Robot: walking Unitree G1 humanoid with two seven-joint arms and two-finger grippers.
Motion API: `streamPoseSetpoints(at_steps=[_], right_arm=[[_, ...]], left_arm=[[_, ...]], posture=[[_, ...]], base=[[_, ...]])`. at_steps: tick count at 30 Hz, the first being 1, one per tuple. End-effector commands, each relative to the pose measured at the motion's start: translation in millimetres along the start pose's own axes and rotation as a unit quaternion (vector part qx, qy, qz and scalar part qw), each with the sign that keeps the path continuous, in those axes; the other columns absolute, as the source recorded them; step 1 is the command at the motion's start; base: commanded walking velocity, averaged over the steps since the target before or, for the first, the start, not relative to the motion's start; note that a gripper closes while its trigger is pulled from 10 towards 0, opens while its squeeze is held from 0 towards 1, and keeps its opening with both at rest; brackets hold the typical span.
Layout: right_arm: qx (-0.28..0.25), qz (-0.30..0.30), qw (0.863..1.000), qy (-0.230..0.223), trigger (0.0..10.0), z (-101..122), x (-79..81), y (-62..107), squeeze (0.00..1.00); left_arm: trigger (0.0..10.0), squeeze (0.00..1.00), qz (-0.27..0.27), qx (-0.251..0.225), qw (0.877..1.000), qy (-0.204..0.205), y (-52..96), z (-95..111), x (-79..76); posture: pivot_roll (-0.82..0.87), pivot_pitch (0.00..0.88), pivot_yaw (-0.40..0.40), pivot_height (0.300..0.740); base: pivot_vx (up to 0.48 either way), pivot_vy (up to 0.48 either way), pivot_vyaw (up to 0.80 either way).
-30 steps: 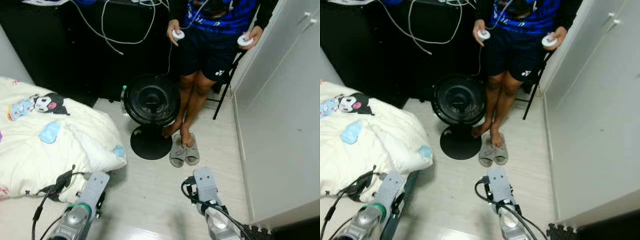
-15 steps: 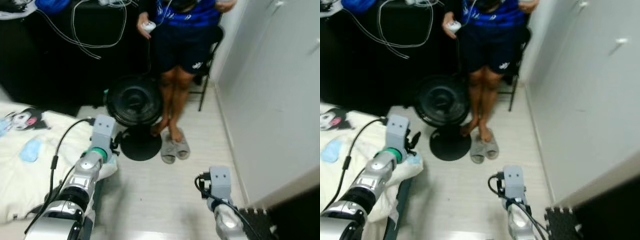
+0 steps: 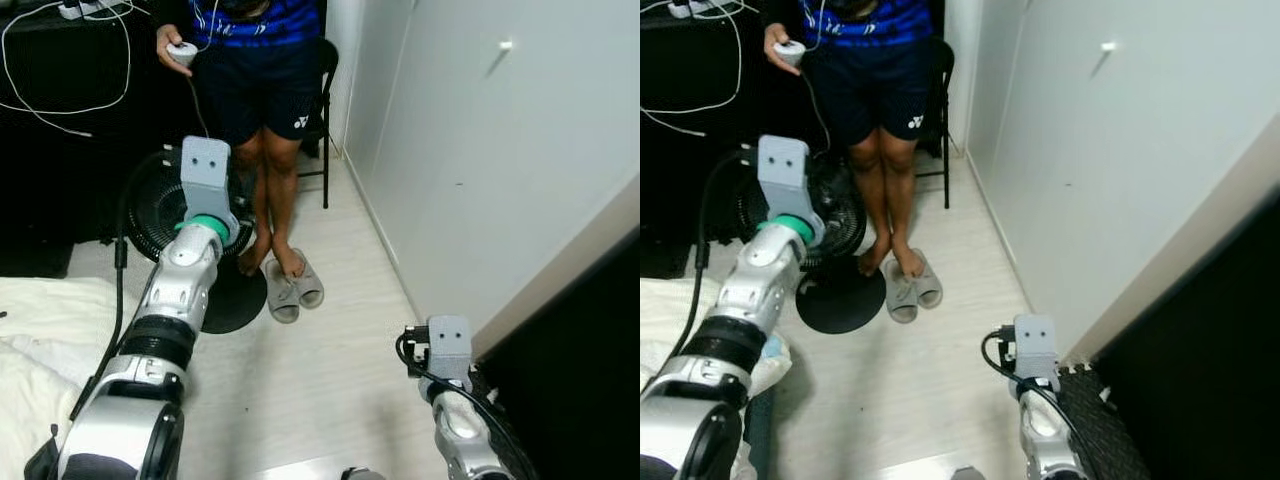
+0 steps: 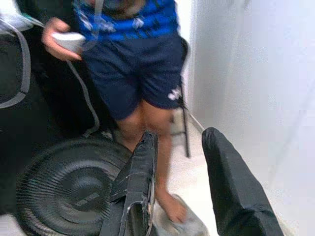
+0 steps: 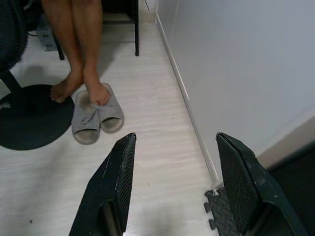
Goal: Clean up the room
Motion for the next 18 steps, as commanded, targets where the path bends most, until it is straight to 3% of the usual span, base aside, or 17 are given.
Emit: streamPoseSetpoints(at_steps=[1,6,11,18], right_arm=[[-0.003,-0.003,1.0,-0.006,10.0,0.3,-0.8,0.6,0.0],[-0.044,-0.006,0.999,-0.012,10.0,22.8,-1.4,-8.2,0.0],[-0.068,-0.005,0.998,-0.013,10.0,35.8,0.7,-12.8,0.0],[-0.109,-0.007,0.994,-0.019,10.0,58.7,0.6,-19.2,0.0]], left_arm=[[10.0,0.0,0.003,0.007,1.0,-0.01,0.8,-1.8,1.4],[10.0,0.0,0.016,-0.021,0.998,-0.06,0.4,17.1,9.6],[10.0,0.0,0.017,-0.035,0.996,-0.076,0.2,28.1,11.9],[10.0,0.0,-0.012,-0.07,0.992,-0.105,1.0,49.7,2.7]], posture=[[-0.04,0.0,0.088,0.74],[-0.04,0.0,0.089,0.74],[-0.03,0.0,0.096,0.74],[0.0,0.0,0.123,0.74]], base=[[0.0,0.0,0.0],[0.0,0.0,0.0],[0.0,0.0,0.0],[0.0,0.0,0.0]])
Point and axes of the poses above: a point about 5 cm out from each wrist's last joint towards the gripper, its own y axis pointing back from the gripper into the wrist, its own z axis along the axis of the wrist's last joint, x = y × z, the point moved 5 cm from there along -y, pointing out of the wrist towards the gripper, and after that the axes turned 11 degrees about -y, right-handed, at the moved point
